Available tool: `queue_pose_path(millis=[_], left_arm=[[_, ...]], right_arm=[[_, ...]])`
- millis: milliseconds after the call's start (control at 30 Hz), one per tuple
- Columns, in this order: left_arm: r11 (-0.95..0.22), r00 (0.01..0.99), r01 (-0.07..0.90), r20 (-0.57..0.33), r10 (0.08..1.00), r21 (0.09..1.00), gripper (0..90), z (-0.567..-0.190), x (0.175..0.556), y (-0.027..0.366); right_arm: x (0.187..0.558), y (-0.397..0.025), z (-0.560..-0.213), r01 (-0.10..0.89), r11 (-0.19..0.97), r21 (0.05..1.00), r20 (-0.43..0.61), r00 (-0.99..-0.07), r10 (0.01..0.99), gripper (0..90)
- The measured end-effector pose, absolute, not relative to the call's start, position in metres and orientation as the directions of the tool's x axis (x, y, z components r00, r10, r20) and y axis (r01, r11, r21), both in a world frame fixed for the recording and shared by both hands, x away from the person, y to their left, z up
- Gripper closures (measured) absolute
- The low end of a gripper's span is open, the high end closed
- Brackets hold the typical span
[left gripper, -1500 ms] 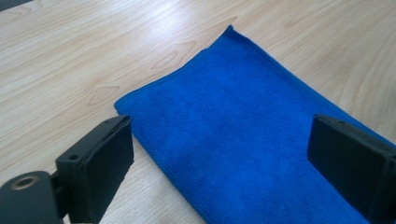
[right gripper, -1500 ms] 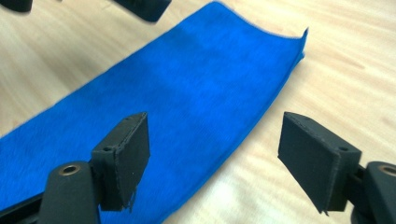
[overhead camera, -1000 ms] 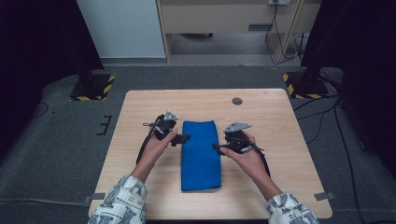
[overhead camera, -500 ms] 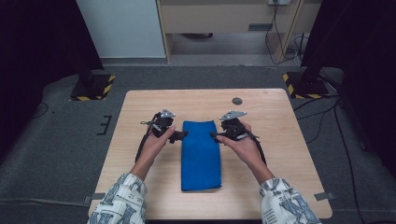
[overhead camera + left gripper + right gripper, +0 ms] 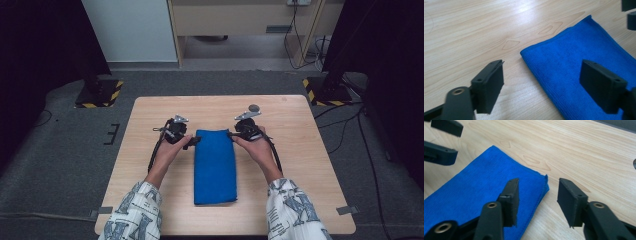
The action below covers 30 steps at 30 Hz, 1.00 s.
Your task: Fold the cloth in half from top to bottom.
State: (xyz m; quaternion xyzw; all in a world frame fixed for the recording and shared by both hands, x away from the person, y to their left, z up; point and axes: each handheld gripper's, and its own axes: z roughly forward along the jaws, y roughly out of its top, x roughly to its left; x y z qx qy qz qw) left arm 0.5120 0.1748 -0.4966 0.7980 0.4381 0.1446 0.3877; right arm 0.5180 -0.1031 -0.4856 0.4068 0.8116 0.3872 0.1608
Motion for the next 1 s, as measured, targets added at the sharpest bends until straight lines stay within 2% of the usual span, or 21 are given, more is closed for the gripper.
queue_pose_path(millis=[133,300,467,633,867,933,1000], left_arm=[[-0.322,0.566,0.596,-0.101,0.818,0.736,26.1,-0.502,0.515,0.175],[-0.308,0.565,0.617,-0.136,0.814,0.724,33.5,-0.512,0.523,0.176],[-0.297,0.563,0.627,-0.156,0.811,0.720,34.9,-0.519,0.533,0.177],[-0.327,0.557,0.634,-0.121,0.821,0.701,35.9,-0.523,0.536,0.171],[-0.323,0.569,0.615,-0.120,0.814,0.719,46.3,-0.530,0.540,0.167],[-0.332,0.572,0.609,-0.108,0.813,0.721,51.8,-0.530,0.540,0.167],[-0.327,0.567,0.614,-0.114,0.815,0.718,57.8,-0.530,0.540,0.168]], right_arm=[[0.525,-0.103,-0.493,0.552,0.371,0.747,0.055,-0.607,0.793,54.6],[0.536,-0.100,-0.501,0.572,0.340,0.747,0.077,-0.582,0.810,52.5],[0.542,-0.096,-0.513,0.602,0.324,0.730,0.105,-0.567,0.817,47.4],[0.547,-0.092,-0.521,0.616,0.317,0.721,0.117,-0.559,0.821,45.6],[0.549,-0.086,-0.530,0.621,0.332,0.710,0.116,-0.568,0.815,51.4],[0.549,-0.085,-0.532,0.609,0.329,0.721,0.116,-0.575,0.810,52.3],[0.549,-0.084,-0.532,0.602,0.338,0.723,0.103,-0.578,0.809,58.1]])
